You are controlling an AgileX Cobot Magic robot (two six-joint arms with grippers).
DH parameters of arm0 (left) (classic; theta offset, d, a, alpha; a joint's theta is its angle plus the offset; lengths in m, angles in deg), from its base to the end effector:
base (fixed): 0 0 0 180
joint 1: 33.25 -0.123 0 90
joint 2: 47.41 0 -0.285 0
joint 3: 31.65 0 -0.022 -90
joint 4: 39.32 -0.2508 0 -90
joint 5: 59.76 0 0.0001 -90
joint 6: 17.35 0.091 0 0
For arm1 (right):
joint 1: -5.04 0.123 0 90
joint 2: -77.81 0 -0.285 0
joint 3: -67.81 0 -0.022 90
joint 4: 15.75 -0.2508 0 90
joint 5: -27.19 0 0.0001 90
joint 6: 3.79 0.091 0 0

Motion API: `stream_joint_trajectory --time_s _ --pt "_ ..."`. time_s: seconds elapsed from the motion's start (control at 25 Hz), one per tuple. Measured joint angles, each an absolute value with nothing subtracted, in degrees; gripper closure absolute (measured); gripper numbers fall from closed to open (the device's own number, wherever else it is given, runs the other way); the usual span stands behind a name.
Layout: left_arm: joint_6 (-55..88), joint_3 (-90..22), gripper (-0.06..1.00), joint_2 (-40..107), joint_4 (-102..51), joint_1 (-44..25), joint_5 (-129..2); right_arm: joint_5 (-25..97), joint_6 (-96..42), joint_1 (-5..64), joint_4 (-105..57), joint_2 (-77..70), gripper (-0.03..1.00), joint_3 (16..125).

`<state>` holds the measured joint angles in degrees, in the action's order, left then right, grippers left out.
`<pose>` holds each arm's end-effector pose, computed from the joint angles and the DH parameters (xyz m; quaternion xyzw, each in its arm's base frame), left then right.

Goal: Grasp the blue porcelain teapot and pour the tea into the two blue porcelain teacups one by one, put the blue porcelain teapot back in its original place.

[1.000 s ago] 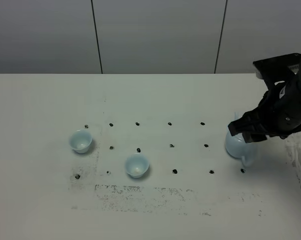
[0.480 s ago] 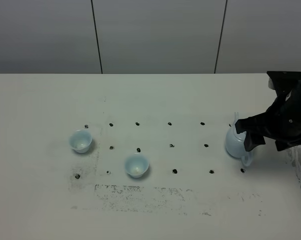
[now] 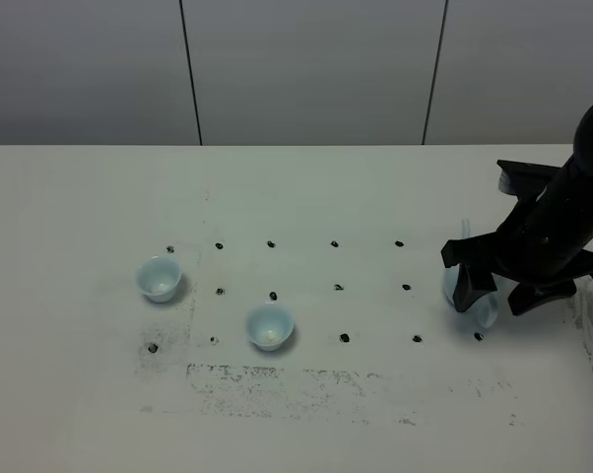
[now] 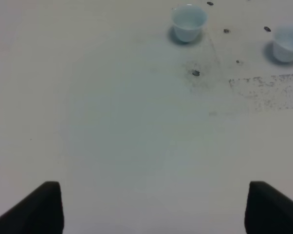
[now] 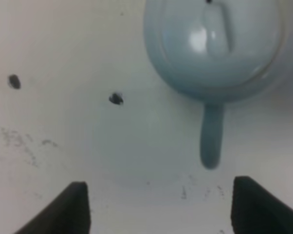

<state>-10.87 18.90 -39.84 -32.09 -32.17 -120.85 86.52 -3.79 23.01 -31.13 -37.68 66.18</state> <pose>-0.0023 -0.0100 0.2677 0.0584 0.8589 -0.0392 0.5074 0.3386 0.1317 0.1972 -0.0908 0.9885 0.1205 0.0120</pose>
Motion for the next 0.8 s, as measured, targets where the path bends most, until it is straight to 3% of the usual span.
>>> stream_joint_trajectory --time_s 0.8 --pt "-10.79 18.90 0.18 -39.84 -32.09 -32.17 -120.85 90.79 0.26 23.02 -25.63 -46.20 0.39 73.81"
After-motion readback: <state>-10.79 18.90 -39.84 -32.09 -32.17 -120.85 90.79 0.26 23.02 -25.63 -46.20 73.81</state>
